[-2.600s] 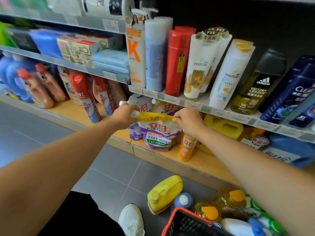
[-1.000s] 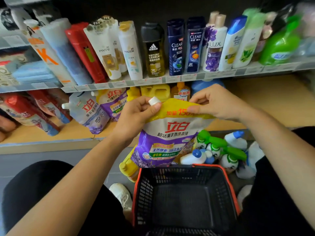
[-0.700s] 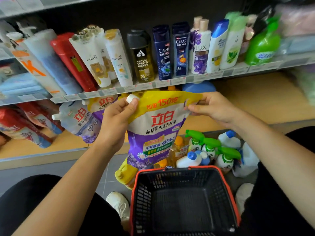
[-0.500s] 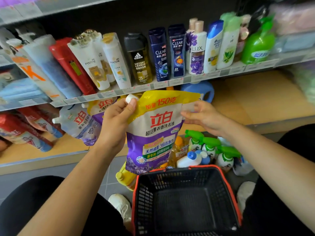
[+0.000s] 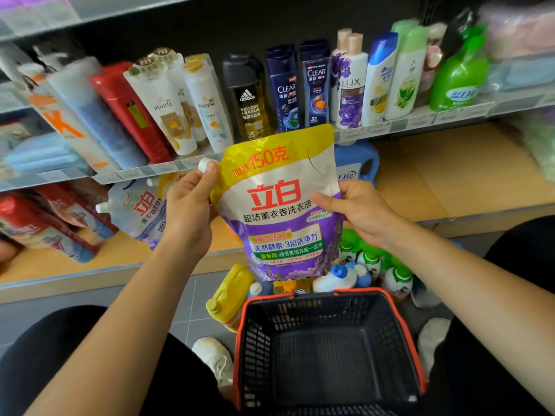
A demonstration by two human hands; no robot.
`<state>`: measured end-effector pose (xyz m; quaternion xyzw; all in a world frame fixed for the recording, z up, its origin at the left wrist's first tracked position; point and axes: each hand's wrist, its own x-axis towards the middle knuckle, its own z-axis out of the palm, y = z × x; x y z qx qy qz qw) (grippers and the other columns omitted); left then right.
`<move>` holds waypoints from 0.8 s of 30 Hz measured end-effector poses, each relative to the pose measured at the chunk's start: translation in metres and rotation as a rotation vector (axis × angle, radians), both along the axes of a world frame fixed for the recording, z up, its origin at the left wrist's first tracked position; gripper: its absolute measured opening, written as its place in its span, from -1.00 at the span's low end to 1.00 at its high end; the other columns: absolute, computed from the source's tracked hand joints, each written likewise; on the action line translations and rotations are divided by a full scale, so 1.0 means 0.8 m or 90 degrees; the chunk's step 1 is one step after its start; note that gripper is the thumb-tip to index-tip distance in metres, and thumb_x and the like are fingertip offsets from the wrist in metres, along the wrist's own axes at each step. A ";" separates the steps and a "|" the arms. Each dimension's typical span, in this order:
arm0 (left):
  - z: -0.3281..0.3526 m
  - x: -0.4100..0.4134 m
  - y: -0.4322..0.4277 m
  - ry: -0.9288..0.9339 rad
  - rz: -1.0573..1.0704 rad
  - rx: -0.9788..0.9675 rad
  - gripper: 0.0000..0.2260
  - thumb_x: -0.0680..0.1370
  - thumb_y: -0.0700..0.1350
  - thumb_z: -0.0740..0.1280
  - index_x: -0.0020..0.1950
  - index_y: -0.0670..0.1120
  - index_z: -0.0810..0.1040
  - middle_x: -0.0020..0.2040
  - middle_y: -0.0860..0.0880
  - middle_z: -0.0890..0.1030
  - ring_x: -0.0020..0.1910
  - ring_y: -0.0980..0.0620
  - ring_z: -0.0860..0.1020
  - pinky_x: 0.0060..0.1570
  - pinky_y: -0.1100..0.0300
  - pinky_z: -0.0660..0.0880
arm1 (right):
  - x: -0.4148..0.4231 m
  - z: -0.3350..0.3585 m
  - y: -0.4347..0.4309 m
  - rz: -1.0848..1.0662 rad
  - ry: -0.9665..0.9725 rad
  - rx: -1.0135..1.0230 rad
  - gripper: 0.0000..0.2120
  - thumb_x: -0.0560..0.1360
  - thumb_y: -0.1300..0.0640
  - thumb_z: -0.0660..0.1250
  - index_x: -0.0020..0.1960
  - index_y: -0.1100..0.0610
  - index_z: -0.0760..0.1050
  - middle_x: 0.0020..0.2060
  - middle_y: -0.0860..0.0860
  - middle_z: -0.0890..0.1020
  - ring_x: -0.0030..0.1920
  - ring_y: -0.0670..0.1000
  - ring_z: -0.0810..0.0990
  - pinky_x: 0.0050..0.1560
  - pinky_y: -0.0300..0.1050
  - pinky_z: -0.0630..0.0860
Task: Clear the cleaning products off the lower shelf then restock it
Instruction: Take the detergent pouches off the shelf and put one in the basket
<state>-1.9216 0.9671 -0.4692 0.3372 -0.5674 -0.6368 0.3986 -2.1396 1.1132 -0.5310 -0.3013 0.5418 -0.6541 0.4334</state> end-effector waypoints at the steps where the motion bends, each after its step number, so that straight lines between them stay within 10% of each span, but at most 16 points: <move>1: 0.001 0.000 0.001 0.006 -0.012 -0.009 -0.77 0.60 0.05 0.34 -0.03 -0.10 0.64 -0.15 -0.04 0.71 -0.24 0.04 0.66 -0.42 0.22 0.54 | -0.001 0.000 0.001 -0.019 0.007 -0.002 -0.78 0.35 0.14 0.52 -0.01 0.13 0.68 -0.07 0.09 0.76 -0.06 0.06 0.75 -0.16 -0.17 0.65; 8: -0.003 -0.012 0.029 -0.016 -0.141 -0.158 -0.89 0.54 -0.04 0.45 0.02 -0.03 0.62 -0.15 -0.05 0.72 -0.14 0.00 0.71 -0.27 0.21 0.59 | 0.003 0.013 0.008 -0.339 0.372 0.048 -0.55 0.45 0.17 0.54 0.29 0.18 0.51 0.15 0.05 0.59 0.12 0.04 0.60 0.12 -0.04 0.57; 13: -0.005 -0.015 0.040 -0.068 -0.211 -0.247 -0.80 0.52 -0.08 0.47 0.05 -0.13 0.56 -0.10 -0.31 0.67 -0.06 -0.35 0.65 -0.09 -0.25 0.58 | 0.016 0.051 0.019 -0.300 0.795 -0.127 -0.36 0.37 -0.06 0.56 0.37 0.12 0.50 0.34 -0.07 0.44 0.36 0.07 0.38 0.38 -0.05 0.28; 18: -0.006 -0.013 0.052 -0.137 -0.270 -0.314 -0.73 0.51 -0.06 0.44 0.10 -0.18 0.54 -0.09 -0.12 0.72 -0.08 -0.19 0.68 -0.11 -0.06 0.60 | 0.032 0.053 0.019 0.003 0.746 -0.003 -0.61 0.43 -0.05 0.53 0.22 0.02 0.62 0.05 -0.10 0.66 0.12 0.05 0.57 0.17 0.01 0.42; 24: -0.008 -0.010 0.064 -0.171 -0.301 -0.364 -0.73 0.51 -0.07 0.46 0.15 -0.16 0.55 -0.02 -0.07 0.73 -0.02 -0.06 0.70 -0.07 -0.16 0.61 | 0.020 0.056 0.027 0.059 0.555 -0.042 -0.93 0.45 0.13 0.54 -0.06 0.05 0.73 -0.24 0.05 0.73 -0.18 0.10 0.69 -0.11 0.22 0.58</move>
